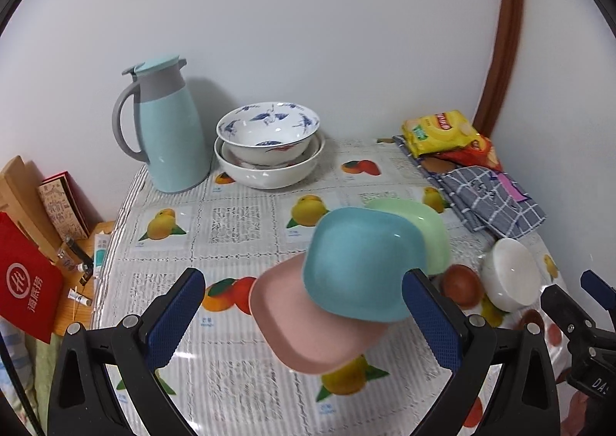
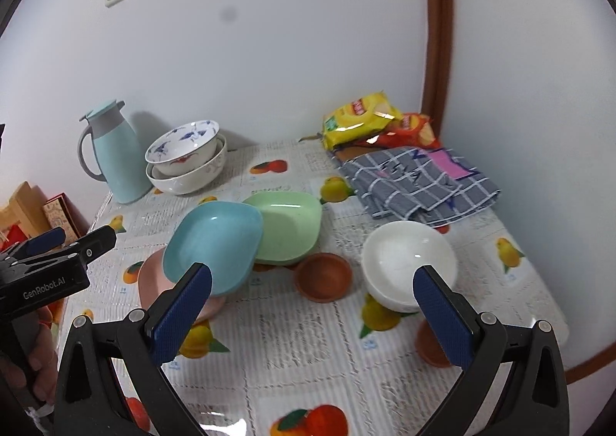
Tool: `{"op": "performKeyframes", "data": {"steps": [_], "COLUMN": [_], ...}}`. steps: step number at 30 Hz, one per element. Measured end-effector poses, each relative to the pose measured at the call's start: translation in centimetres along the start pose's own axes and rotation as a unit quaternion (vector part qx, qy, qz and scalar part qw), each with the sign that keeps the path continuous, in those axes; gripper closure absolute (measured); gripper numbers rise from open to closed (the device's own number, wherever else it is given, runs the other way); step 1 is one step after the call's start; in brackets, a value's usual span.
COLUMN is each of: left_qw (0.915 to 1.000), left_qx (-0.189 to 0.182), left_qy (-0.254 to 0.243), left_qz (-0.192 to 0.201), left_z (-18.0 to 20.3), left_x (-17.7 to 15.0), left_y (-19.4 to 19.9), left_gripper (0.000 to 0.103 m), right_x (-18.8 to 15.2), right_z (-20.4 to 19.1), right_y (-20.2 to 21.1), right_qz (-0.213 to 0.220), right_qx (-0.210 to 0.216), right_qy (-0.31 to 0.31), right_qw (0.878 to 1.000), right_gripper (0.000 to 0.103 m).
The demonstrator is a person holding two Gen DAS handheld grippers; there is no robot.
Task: Organize plates and bowls
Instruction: 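Move both grippers toward the rim of the light-blue plate, then close both grippers on the light-blue plate rim and lift it off the pink plate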
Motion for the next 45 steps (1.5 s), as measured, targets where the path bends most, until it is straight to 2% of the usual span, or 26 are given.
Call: {"op": "performKeyframes", "data": {"steps": [4, 8, 16, 18, 22, 24, 26, 28, 30, 34, 38, 43, 45], "left_qw": [1.0000, 0.9998, 0.9991, 0.9988, 0.9973, 0.9966, 0.9958, 0.9952, 0.9951, 0.9937, 0.9925, 0.9878, 0.9873], "left_qx": [0.003, -0.016, -0.013, -0.020, -0.035, -0.039, -0.047, -0.051, -0.054, -0.068, -0.081, -0.116, -0.116], "left_qy": [0.003, -0.002, -0.011, -0.007, -0.009, -0.016, -0.010, -0.011, -0.012, -0.006, -0.002, 0.011, 0.011], "left_qz": [-0.005, -0.008, -0.039, -0.043, -0.065, -0.070, -0.078, -0.083, -0.082, -0.088, -0.092, -0.104, -0.108], "left_z": [-0.9, -1.2, -1.0, -1.1, -1.2, -1.1, -1.4, -1.6, -1.8, -2.1, -2.1, -2.4, -2.4], "left_x": [0.4, 0.9, 1.7, 1.9, 2.5, 2.7, 3.0, 3.2, 3.4, 3.6, 3.4, 2.5, 2.3], "left_y": [-1.7, -3.4, -7.8, -8.8, -11.2, -12.1, -13.3, -14.2, -15.0, -16.7, -18.1, -19.2, -19.5], "left_gripper": [0.000, 0.000, 0.001, 0.007, 0.007, 0.020, 0.021, 0.022, 0.032, 0.035, 0.043, 0.060, 0.068], "right_x": [0.7, 0.9, 0.5, 0.4, 0.2, 0.0, -0.1, -0.3, -0.4, -0.4, -0.5, -0.6, -0.6], "right_z": [-1.0, -1.8, -2.9, -3.1, -3.7, -4.1, -4.4, -4.8, -5.1, -5.8, -6.6, -7.3, -7.6], "right_y": [-1.8, -3.5, -7.9, -8.6, -10.4, -11.2, -11.9, -12.5, -12.9, -13.9, -15.3, -16.5, -17.0], "right_qz": [-0.008, -0.017, -0.056, -0.061, -0.072, -0.081, -0.091, -0.098, -0.100, -0.107, -0.115, -0.123, -0.124], "right_qx": [0.019, 0.036, 0.059, 0.061, 0.060, 0.062, 0.067, 0.075, 0.074, 0.070, 0.061, 0.059, 0.056], "right_qy": [0.002, 0.004, 0.001, 0.002, 0.001, 0.001, -0.001, -0.004, -0.004, -0.008, 0.000, 0.003, 0.009], "right_qw": [1.000, 0.999, 0.997, 0.996, 0.996, 0.995, 0.994, 0.992, 0.992, 0.992, 0.991, 0.991, 0.991], "right_gripper": [0.000, 0.000, 0.004, 0.005, 0.009, 0.014, 0.019, 0.020, 0.021, 0.029, 0.037, 0.043, 0.047]}}
Point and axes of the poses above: each gripper's, at about its wrist camera, not at the fingertips, and y roughly against the way its jaws point, z to its right, x to its top, the point moved 2 cm from there along -y, roughly the way its jaws point, and after that the axes turned 11 degrees about -x, right-handed, at the moved point
